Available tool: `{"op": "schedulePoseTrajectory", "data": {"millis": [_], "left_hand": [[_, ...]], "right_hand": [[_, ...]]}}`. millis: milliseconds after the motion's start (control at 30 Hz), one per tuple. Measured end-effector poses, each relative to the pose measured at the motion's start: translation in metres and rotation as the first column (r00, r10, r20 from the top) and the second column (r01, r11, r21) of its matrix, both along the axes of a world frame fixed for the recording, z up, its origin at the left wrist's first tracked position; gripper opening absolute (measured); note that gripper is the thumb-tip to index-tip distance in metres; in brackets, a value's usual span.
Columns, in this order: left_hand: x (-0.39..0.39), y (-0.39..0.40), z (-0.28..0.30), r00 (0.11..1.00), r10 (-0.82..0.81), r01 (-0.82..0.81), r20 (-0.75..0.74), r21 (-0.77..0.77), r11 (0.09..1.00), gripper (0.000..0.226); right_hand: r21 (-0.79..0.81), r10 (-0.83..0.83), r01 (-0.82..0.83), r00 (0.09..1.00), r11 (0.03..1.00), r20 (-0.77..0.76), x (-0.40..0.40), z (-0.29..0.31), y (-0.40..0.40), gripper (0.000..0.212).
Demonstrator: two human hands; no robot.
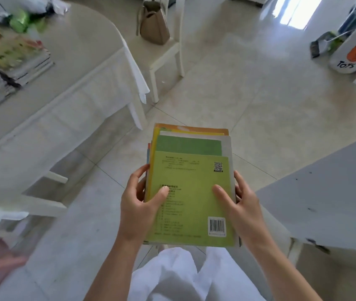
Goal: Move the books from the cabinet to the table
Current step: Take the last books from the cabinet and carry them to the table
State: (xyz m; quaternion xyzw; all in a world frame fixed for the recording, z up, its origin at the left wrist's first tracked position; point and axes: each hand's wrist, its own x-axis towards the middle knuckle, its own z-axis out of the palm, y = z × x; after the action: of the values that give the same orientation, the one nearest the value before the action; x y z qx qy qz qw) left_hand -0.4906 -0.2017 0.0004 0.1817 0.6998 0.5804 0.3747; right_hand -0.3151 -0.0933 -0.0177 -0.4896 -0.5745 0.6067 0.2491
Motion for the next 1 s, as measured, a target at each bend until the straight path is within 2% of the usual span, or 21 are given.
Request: {"op": "schedulePoseTrajectory", "data": {"millis": [167, 467, 667, 1000], "left_hand": [[-0.086, -0.039, -0.001, 0.987, 0.157, -0.157, 0.024, -0.007, 0.988, 0.041], [-0.192, -0.072, -0.013, 0.917, 0.395, -0.390, 0.065, -0.077, 0.918, 0.035], [-0.259, -0.047, -0.026, 0.862, 0.498, -0.493, 0.091, -0.068, 0.867, 0.034], [-0.384, 0.035, -0.018, 0.755, 0.655, -0.655, -0.009, -0.050, 0.754, 0.038]], "right_hand": [[-0.044, 0.070, -0.071, 0.997, 0.997, -0.011, -0.104, 0.001, -0.021, 0.062], [-0.096, 0.269, -0.265, 0.963, 0.959, 0.027, -0.237, -0.007, -0.026, 0.062], [-0.123, 0.363, -0.358, 0.931, 0.926, 0.022, -0.328, -0.009, 0.016, 0.055], [-0.100, 0.560, -0.558, 0.828, 0.824, -0.010, -0.493, 0.008, 0.116, 0.055]]}}
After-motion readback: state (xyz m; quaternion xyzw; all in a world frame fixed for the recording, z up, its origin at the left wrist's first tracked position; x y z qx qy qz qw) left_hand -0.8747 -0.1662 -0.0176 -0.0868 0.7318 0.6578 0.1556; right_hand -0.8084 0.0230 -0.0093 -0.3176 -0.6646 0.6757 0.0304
